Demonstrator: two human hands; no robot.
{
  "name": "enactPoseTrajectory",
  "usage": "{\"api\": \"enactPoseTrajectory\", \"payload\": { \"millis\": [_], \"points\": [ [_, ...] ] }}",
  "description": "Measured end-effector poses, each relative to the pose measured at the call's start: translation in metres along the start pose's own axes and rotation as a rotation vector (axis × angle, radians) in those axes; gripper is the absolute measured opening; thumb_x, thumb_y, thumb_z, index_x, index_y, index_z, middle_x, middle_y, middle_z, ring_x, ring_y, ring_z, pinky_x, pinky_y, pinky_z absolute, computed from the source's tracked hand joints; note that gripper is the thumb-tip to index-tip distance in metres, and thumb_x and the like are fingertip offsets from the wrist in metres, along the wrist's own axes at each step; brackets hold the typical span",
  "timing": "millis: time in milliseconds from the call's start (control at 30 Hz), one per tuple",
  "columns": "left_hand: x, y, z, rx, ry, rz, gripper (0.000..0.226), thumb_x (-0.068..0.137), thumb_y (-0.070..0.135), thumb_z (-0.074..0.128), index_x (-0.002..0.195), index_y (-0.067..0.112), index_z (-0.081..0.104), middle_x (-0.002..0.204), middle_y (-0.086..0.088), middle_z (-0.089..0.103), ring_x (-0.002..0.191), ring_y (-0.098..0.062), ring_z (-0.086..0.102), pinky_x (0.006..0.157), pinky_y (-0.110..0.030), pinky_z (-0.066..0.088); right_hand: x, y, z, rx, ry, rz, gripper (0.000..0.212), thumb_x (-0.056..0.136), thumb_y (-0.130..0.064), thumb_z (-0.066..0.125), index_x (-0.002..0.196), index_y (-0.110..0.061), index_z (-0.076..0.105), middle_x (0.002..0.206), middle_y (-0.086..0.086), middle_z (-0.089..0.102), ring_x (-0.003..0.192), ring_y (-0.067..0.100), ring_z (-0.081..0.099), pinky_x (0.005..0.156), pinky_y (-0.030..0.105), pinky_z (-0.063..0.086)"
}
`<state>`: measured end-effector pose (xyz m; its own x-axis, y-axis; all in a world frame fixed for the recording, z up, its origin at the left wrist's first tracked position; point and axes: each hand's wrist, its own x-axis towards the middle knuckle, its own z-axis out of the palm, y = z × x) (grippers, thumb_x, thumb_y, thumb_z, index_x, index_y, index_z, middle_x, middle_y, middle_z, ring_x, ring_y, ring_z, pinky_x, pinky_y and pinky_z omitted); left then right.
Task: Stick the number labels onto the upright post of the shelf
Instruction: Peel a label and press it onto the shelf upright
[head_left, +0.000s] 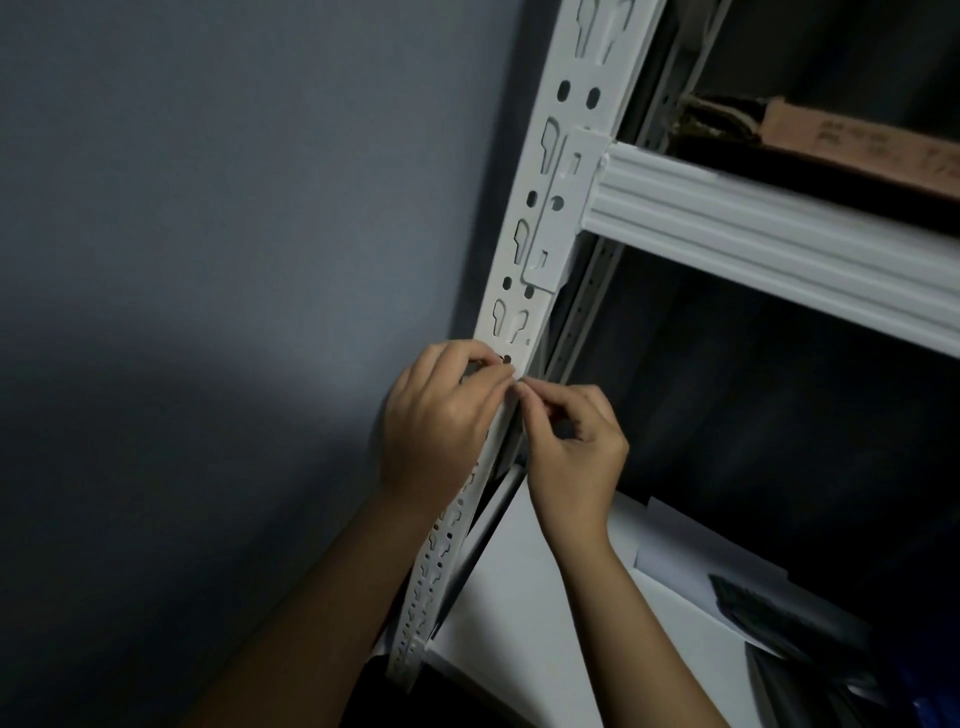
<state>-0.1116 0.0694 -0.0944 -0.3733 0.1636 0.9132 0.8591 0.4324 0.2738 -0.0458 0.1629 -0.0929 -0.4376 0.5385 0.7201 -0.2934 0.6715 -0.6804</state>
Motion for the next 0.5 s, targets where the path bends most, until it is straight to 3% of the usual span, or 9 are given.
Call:
{"api": "enactPoseTrajectory", "payload": {
  "millis": [133,300,500],
  "points": [
    [0.002,-0.002,0.0,0.01,-0.024,0.02,0.01,0.088,0.017,0.064,0.091,0.011,0.072,0.095,-0.003,0.064,0.089,-0.018,0.053,0.067,-0.034,0.049,0.0,-0.001,-0.003,0.031,0.004,0.052,0.013,0.082,-0.011,0.074,0.09,-0.02,0.073,0.078,-0.006,0.06,0.074,0.002,0.057,0.065,0.01,0.046],
    [0.006,-0.011,0.0,0.053,-0.055,0.086,0.011,0.087,0.018,0.064,0.091,0.011,0.071,0.095,-0.006,0.062,0.091,-0.017,0.048,0.07,-0.03,0.045,-0.002,0.002,-0.004,0.037,0.002,0.066,0.01,0.081,-0.01,0.075,0.089,-0.017,0.075,0.076,-0.004,0.06,0.071,0.002,0.056,0.064,0.01,0.045],
    [-0.004,-0.014,0.01,0.016,-0.057,-0.008,0.02,0.091,0.022,0.054,0.086,0.01,0.069,0.09,-0.004,0.062,0.087,-0.016,0.049,0.07,-0.029,0.043,-0.005,0.003,0.0,0.057,-0.015,0.075,0.01,0.08,-0.008,0.075,0.088,-0.015,0.075,0.075,-0.006,0.059,0.07,0.001,0.056,0.065,0.007,0.042]
  ]
}}
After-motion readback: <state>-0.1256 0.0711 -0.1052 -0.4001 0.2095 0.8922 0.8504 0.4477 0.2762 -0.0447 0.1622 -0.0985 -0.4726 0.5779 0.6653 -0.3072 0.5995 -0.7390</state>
